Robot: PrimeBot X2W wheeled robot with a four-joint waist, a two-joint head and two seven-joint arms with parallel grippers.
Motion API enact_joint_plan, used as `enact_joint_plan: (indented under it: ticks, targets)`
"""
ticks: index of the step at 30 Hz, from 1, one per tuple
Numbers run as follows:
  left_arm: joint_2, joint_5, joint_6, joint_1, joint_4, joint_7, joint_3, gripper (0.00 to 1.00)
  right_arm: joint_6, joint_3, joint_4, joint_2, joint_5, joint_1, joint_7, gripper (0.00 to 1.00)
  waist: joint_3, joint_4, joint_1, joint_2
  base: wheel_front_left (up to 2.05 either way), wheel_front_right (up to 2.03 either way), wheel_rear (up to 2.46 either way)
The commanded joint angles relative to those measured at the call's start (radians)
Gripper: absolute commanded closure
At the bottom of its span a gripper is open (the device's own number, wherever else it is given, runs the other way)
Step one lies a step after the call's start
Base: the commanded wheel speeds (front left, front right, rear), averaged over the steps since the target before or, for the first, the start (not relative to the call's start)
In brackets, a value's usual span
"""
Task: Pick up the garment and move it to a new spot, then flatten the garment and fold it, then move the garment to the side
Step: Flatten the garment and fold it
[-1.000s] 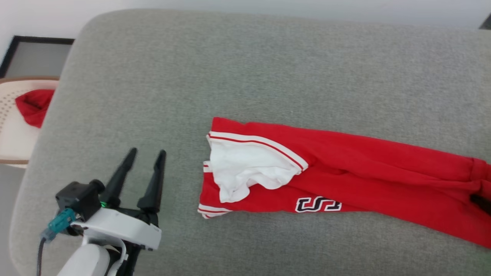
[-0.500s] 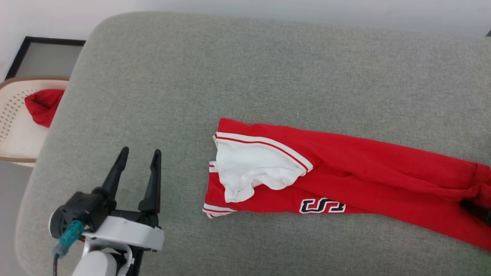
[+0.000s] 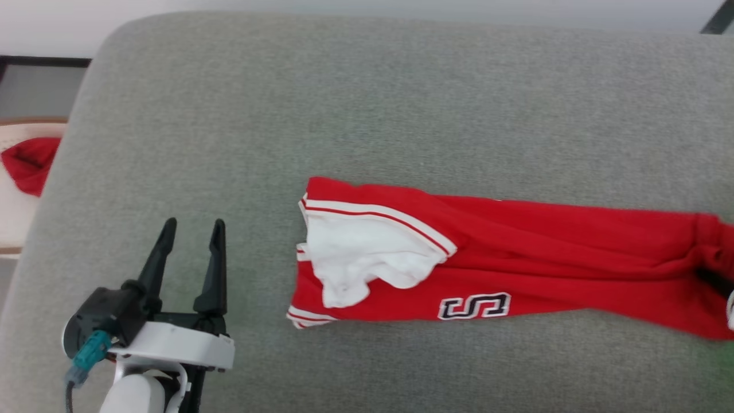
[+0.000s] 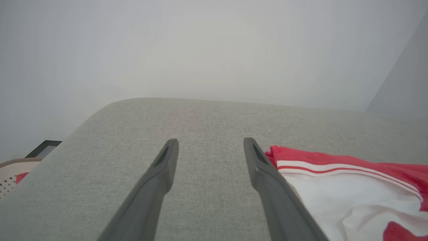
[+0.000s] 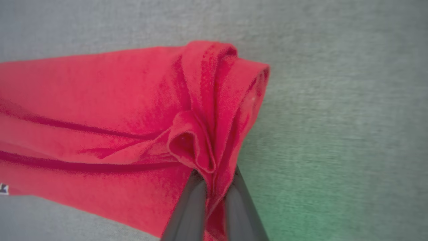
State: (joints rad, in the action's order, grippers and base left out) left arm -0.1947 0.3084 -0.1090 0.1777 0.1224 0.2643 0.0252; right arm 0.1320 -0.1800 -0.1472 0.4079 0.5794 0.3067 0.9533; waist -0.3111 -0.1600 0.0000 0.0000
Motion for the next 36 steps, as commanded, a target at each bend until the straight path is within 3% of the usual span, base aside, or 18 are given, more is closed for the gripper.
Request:
enact_joint_plan:
  ticks: [1,12,17,26,36]
  targets:
    - [0.006,-0.005,-0.007,-0.01,-0.003,-0.001,-0.01,0.0,-0.003,-0.028,-0.02,0.011,-0.003,0.01,-0.029,1.0,-0.007,0.027,0.0,0.0,0.0,0.0,0.0]
    - [0.001,-0.016,-0.021,0.002,-0.019,-0.001,-0.039,0.0,-0.002,-0.219,-0.169,0.196,-0.119,0.086,-0.238,1.0,-0.037,0.111,0.0,0.0,0.0,0.0,0.0]
    - [-0.005,-0.016,-0.022,0.01,-0.019,-0.001,-0.042,0.0,-0.002,-0.243,-0.219,0.232,-0.134,0.119,-0.272,1.0,-0.042,0.13,0.0,0.0,0.0,0.0,0.0]
    - [0.003,-0.009,-0.023,-0.014,-0.006,-0.001,-0.047,0.0,-0.002,-0.068,-0.095,0.18,-0.044,0.075,-0.233,1.0,-0.004,0.144,0.0,0.0,0.0,0.0,0.0]
    - [0.027,0.009,-0.022,-0.058,0.007,-0.001,-0.04,0.0,-0.002,0.271,0.314,0.089,0.118,0.026,-0.073,1.0,0.053,0.128,0.0,0.0,0.0,0.0,0.0]
